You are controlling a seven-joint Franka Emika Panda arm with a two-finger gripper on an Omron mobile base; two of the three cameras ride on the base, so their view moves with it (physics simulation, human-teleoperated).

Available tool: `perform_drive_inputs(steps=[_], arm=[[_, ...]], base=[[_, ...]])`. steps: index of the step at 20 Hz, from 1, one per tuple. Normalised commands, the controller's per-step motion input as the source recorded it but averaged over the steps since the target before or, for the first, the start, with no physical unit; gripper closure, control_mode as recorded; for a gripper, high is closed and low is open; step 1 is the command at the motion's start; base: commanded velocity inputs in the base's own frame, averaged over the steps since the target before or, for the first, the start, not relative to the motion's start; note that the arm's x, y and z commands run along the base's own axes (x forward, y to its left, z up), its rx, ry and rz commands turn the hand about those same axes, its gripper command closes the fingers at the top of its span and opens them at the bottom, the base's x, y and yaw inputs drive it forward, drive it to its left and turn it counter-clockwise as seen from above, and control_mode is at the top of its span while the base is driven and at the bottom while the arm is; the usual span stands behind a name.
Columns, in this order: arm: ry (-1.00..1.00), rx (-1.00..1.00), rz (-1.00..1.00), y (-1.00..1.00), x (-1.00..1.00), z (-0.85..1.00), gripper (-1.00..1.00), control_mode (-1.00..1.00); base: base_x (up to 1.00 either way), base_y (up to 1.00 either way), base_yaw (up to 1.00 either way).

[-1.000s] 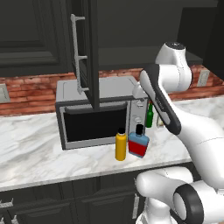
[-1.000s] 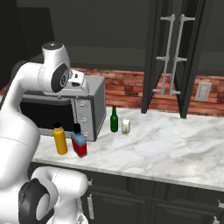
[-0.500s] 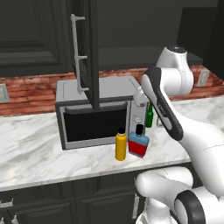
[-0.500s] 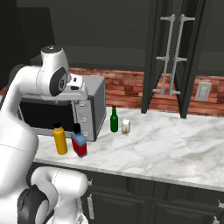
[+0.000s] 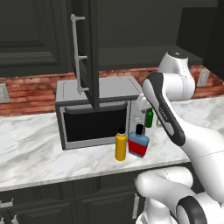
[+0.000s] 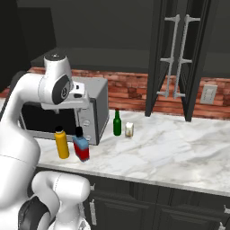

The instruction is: Sort all alcoholic drinks to one cabinet, and non-alcoholic drinks to the other.

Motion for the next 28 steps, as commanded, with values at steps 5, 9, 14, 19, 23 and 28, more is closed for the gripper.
perform_drive_inputs(steps=[5, 9, 14, 19, 23, 28], arm=[[0.05, 0.0, 0.09, 0.0, -0.04, -0.17, -1.0, -1.0], [0.03, -0.01, 0.12, -0.05, 0.0, -0.2, -1.0, -1.0], [0.0, -0.03, 0.13, -0.11, -0.04, -0.24, -1.0, -1.0], [0.0, -0.01, 0.09, -0.13, -0.02, -0.25, -1.0, -1.0], [-0.07, 0.0, 0.06, -0.01, -0.01, -0.32, -1.0, -1.0], [-0.11, 0.0, 0.04, 0.0, 0.0, -0.29, -1.0, -1.0]], base=[[0.0, 0.0, 0.0], [0.0, 0.0, 0.0], [0.0, 0.0, 0.0], [0.0, 0.0, 0.0], [0.0, 0.0, 0.0], [0.0, 0.0, 0.0]])
